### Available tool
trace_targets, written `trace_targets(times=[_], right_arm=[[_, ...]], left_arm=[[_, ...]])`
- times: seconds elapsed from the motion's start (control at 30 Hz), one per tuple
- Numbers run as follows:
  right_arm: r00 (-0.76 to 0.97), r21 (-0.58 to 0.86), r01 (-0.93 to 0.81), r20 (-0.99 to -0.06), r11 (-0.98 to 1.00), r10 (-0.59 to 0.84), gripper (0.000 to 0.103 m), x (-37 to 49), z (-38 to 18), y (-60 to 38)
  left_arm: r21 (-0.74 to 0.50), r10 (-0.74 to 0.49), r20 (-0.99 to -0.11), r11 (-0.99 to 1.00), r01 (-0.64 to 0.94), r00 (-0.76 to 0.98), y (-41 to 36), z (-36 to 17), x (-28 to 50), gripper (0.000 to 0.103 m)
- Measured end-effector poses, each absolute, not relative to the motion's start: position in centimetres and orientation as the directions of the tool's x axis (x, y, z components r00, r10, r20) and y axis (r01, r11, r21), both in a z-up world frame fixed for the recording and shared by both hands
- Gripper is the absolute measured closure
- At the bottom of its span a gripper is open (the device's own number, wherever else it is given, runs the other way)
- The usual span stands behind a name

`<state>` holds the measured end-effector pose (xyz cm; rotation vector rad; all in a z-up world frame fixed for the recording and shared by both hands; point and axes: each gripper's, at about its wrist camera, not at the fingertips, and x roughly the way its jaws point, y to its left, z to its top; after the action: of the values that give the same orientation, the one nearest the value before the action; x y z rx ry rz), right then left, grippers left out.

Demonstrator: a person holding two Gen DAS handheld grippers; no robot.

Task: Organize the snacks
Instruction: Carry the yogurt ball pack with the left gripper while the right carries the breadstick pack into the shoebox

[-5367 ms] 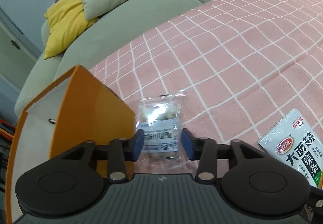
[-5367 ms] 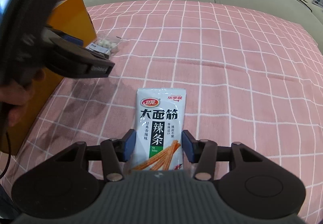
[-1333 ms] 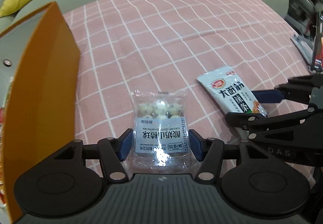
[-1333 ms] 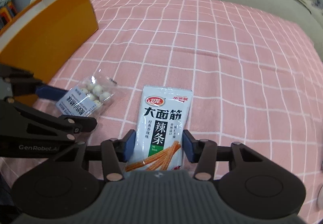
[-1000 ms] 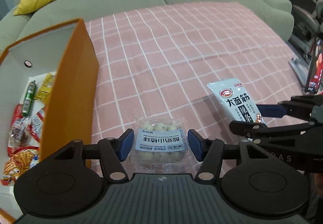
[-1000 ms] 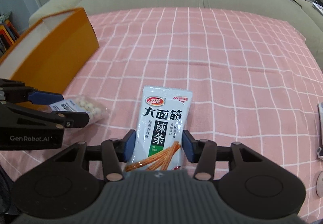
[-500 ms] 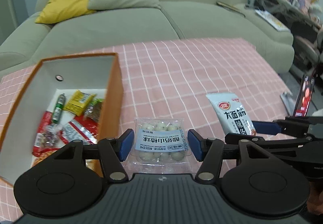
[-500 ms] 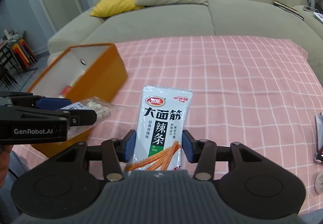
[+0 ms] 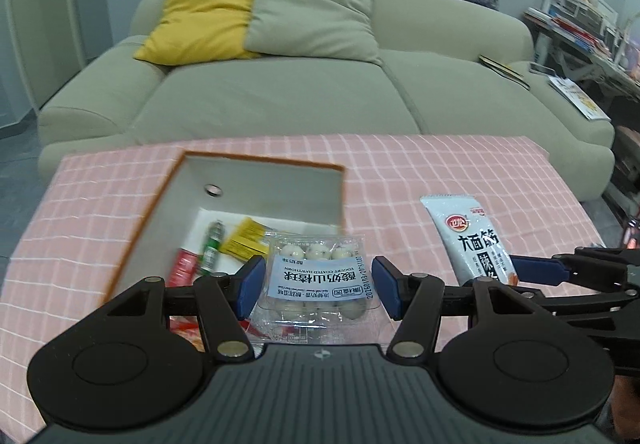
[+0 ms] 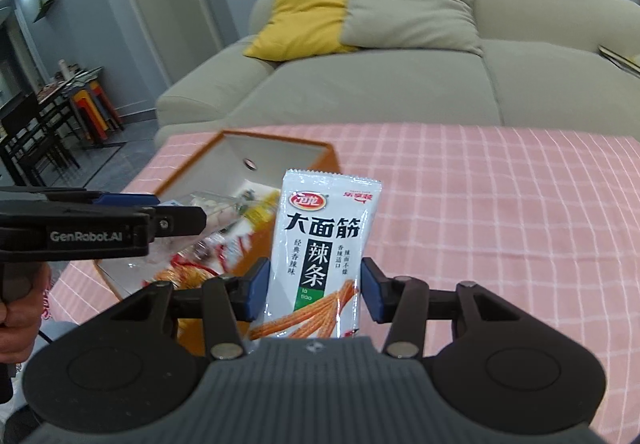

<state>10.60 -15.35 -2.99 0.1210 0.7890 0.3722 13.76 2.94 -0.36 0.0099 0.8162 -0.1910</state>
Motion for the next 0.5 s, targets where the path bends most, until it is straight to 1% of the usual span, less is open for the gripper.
trace_targets(times=[0.27, 0.4, 0.5], right_arm=[[0.617, 0.26, -0.358, -0.655, 0.897, 0.437, 0.057, 14.4, -1.1, -9.5], [0.592, 0.246, -0.38, -0.676, 0.892, 0.438, 0.057, 17.3, -1.4, -6.5], [0.578, 0.21, -0.387, -0.703, 0.898, 0.414, 0.057, 19.8, -2.2, -4.4]], left_arm=[[-0.034, -0.141, -0.72, 0.985, 0.168, 0.679, 7.1, 0.4, 16.7, 0.036], [-0.029, -0.136, -0.735, 0.985, 0.169, 0.665, 8.7, -0.5, 18.6, 0.036], [0.01, -0.105, -0.749, 0.985, 0.17, 0.654, 9.5, -1.5, 20.2, 0.036]])
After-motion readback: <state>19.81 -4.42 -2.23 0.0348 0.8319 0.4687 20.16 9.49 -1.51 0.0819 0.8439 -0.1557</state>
